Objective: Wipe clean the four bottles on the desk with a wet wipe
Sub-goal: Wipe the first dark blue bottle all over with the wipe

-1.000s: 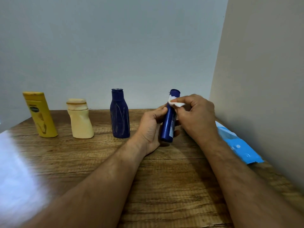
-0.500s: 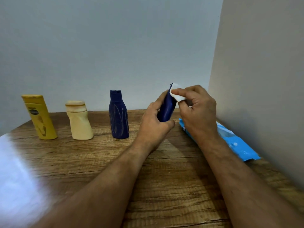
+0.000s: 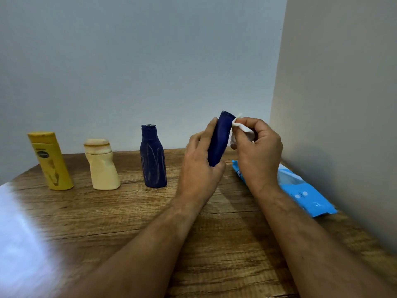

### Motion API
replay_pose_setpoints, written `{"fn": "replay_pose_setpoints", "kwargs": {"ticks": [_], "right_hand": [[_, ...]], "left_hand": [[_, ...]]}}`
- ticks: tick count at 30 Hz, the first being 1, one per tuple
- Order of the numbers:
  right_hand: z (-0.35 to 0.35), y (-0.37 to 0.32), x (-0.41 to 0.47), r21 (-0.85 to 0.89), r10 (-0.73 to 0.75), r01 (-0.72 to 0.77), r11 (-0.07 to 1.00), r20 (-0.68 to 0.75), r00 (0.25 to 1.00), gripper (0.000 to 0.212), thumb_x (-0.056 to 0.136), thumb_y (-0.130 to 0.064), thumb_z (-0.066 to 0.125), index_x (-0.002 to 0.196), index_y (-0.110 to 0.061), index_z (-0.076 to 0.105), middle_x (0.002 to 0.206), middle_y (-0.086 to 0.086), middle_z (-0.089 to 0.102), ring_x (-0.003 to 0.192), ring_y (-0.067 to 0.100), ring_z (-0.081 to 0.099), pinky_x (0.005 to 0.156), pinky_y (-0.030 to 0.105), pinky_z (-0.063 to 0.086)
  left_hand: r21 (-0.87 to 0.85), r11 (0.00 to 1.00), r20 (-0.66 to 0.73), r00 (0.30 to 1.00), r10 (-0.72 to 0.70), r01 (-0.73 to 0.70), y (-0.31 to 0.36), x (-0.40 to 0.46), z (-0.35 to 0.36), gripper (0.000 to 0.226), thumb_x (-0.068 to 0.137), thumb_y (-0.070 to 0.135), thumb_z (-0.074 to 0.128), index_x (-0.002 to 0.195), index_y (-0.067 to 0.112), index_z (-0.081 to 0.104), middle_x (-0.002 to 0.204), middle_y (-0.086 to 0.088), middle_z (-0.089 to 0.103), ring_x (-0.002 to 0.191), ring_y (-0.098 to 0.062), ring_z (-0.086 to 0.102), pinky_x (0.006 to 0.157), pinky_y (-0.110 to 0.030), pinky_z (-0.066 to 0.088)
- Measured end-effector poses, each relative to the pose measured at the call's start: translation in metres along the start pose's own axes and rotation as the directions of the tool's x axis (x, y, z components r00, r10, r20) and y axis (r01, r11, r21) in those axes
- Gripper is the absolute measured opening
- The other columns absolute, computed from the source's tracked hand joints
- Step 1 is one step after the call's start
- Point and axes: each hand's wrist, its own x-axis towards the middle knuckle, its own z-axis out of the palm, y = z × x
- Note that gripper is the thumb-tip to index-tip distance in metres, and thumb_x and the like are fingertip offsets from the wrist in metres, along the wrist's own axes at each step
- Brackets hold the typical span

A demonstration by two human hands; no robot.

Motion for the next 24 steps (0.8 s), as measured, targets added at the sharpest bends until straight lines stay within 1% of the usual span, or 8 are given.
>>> {"fn": "replay_pose_setpoints", "kwargs": {"ticks": [5, 8, 10, 12, 15, 20, 22, 24], "right_hand": [[0.001, -0.005, -0.004, -0.084, -0.129, 0.128, 0.988, -0.015, 0.991, 0.017, 0.091, -0.016, 0.064, 0.106, -0.017, 0.072, 0.097, -0.004, 0.072, 0.089, 0.014, 0.068, 0.078, 0.037, 0.059], [0.000, -0.008, -0.004, -0.096, -0.194, 0.190, 0.977, -0.040, 0.980, 0.018, 0.090, -0.013, 0.065, 0.107, -0.012, 0.071, 0.096, 0.001, 0.073, 0.088, 0.016, 0.068, 0.078, 0.036, 0.059], [-0.002, -0.011, -0.004, -0.121, -0.259, 0.251, 0.960, -0.059, 0.964, 0.018, 0.089, -0.010, 0.065, 0.105, -0.010, 0.072, 0.094, 0.002, 0.073, 0.085, 0.014, 0.067, 0.077, 0.026, 0.057], [-0.004, -0.014, -0.005, -0.167, -0.349, 0.334, 0.928, -0.069, 0.935, 0.016, 0.087, -0.008, 0.067, 0.102, -0.006, 0.072, 0.092, 0.003, 0.072, 0.082, 0.011, 0.065, 0.076, 0.009, 0.050], [-0.003, -0.014, -0.006, -0.220, -0.435, 0.412, 0.884, -0.067, 0.898, 0.014, 0.087, -0.006, 0.067, 0.099, -0.003, 0.072, 0.091, 0.007, 0.071, 0.081, 0.008, 0.059, 0.075, -0.001, 0.040], [-0.005, -0.012, -0.004, -0.233, -0.467, 0.443, 0.866, -0.058, 0.882, 0.016, 0.087, -0.002, 0.066, 0.102, -0.003, 0.073, 0.092, 0.007, 0.071, 0.082, 0.005, 0.057, 0.076, 0.000, 0.040], [-0.003, -0.011, -0.004, -0.191, -0.392, 0.372, 0.908, -0.084, 0.916, 0.018, 0.087, -0.002, 0.066, 0.103, -0.006, 0.073, 0.093, 0.004, 0.072, 0.082, 0.006, 0.060, 0.074, 0.003, 0.044], [-0.001, -0.007, -0.002, -0.113, -0.260, 0.250, 0.962, -0.092, 0.961, 0.018, 0.089, -0.008, 0.066, 0.105, -0.010, 0.073, 0.092, 0.002, 0.072, 0.083, 0.011, 0.066, 0.076, 0.017, 0.055]], "left_hand": [[0.353, 0.930, -0.210, 0.960, 0.186, -0.103, 0.002, 0.001, -0.002, 0.099, 0.076, 0.001, 0.077, 0.154, 0.038, 0.028, 0.131, 0.006, 0.043, 0.108, -0.016, 0.047, 0.081, -0.038, 0.057], [0.454, 0.879, -0.277, 0.915, 0.294, -0.145, 0.006, 0.002, -0.001, 0.093, 0.073, -0.001, 0.075, 0.151, 0.031, 0.035, 0.130, -0.003, 0.054, 0.103, -0.022, 0.053, 0.081, -0.043, 0.055], [0.481, 0.866, -0.302, 0.901, 0.312, -0.139, 0.010, 0.002, 0.001, 0.090, 0.072, 0.000, 0.072, 0.149, 0.030, 0.036, 0.128, -0.005, 0.057, 0.102, -0.025, 0.055, 0.081, -0.043, 0.053], [0.496, 0.859, -0.308, 0.899, 0.311, -0.127, 0.010, 0.003, 0.002, 0.090, 0.072, 0.000, 0.072, 0.149, 0.030, 0.036, 0.128, -0.006, 0.058, 0.102, -0.026, 0.056, 0.080, -0.043, 0.052], [0.511, 0.851, -0.296, 0.904, 0.308, -0.123, 0.008, 0.004, 0.001, 0.093, 0.070, 0.000, 0.074, 0.149, 0.030, 0.035, 0.128, -0.007, 0.058, 0.103, -0.027, 0.057, 0.081, -0.044, 0.052], [0.501, 0.855, -0.276, 0.911, 0.307, -0.136, 0.006, 0.005, 0.001, 0.094, 0.070, 0.000, 0.074, 0.150, 0.030, 0.035, 0.129, -0.007, 0.056, 0.105, -0.025, 0.055, 0.082, -0.043, 0.054], [0.396, 0.908, -0.254, 0.934, 0.252, -0.138, 0.006, 0.004, 0.002, 0.094, 0.073, 0.002, 0.076, 0.152, 0.031, 0.034, 0.129, -0.003, 0.051, 0.106, -0.021, 0.051, 0.081, -0.041, 0.057], [0.229, 0.964, -0.192, 0.965, 0.178, -0.132, 0.006, 0.003, 0.002, 0.094, 0.077, 0.005, 0.075, 0.154, 0.035, 0.029, 0.130, 0.001, 0.046, 0.108, -0.018, 0.050, 0.082, -0.039, 0.058]]}}
